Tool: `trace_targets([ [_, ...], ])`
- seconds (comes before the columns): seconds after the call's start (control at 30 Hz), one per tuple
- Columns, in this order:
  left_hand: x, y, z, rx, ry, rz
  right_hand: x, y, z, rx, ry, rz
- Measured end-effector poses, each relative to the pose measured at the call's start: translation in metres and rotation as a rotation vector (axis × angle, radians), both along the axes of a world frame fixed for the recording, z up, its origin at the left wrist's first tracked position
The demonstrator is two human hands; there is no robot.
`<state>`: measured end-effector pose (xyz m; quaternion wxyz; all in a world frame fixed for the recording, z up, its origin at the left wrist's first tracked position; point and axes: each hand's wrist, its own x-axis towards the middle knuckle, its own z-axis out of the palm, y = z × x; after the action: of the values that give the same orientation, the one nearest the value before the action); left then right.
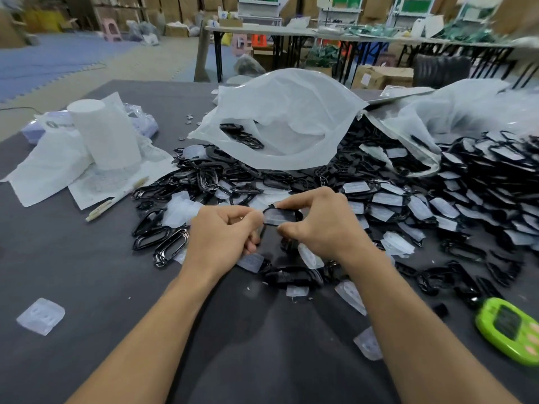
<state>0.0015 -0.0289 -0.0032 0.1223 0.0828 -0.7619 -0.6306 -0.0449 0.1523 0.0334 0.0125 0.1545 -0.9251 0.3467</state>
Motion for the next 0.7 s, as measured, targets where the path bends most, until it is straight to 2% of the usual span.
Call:
trace_targets([
  [0.1,0.002,0.002,0.001,-0.023,0.066,0.040,-0.017,0.044,0.019,0.041,0.021,-0.118],
  [0.2,0.002,0.000,0.001,-0.098,0.083,0.113,-0.040,0.088,0.038,0.215,0.033,-0.271],
  [0.33,0.001,0.001,0.000,-0.285,0.049,0.209,-0.057,0.116,0.048,0.393,-0.072,-0.357],
  [0.4,0.001,0.003,0.001,-0.357,0.051,0.269,-0.059,0.110,0.044,0.339,-0.021,-0.345],
  [0.5,0.000,0.001,-0.001,-0.348,0.067,0.280,-0.061,0.076,0.034,0.231,0.080,-0.277],
  [0.6,-0.001,-0.001,-0.007,-0.350,0.094,0.245,-0.072,0.036,0.019,0.184,0.035,-0.172],
  [0.7,-0.003,-0.004,-0.012,-0.490,0.106,0.263,-0.086,0.006,0.005,0.210,-0.026,-0.116],
])
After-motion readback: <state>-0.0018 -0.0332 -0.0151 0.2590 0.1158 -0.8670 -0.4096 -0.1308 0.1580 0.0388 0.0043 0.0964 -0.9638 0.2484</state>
